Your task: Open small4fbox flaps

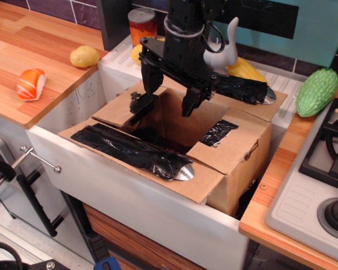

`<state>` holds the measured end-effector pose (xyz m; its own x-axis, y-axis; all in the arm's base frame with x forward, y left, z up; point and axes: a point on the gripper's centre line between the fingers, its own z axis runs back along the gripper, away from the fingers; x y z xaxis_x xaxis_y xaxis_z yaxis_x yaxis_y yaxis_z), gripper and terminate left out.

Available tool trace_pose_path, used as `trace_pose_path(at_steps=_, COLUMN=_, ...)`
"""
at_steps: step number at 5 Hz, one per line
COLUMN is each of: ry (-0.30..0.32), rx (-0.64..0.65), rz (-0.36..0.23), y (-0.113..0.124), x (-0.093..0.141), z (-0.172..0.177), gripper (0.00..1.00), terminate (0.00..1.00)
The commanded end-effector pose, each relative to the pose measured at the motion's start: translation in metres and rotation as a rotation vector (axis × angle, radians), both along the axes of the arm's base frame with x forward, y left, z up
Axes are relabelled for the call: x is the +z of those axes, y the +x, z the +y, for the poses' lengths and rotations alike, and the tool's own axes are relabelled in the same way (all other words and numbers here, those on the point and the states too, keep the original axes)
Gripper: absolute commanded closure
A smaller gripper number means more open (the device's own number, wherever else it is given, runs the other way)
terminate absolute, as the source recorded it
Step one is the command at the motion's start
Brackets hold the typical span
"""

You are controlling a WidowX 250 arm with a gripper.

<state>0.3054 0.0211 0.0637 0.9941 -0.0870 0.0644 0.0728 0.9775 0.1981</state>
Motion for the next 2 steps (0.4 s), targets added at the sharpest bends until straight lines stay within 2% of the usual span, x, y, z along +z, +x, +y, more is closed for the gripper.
trace_pose_path(at_steps=1, ry=0.000, rx=0.000, rz=0.000, y=0.0000, x=0.0000, z=0.0000, gripper=0.00, terminate=0.00)
trace_pose_path(at_steps=2, ry=-0.011, rx=-0.011, rz=-0.011, y=0.0014, x=-0.0092, z=0.0024, gripper=0.00, terminate=0.00)
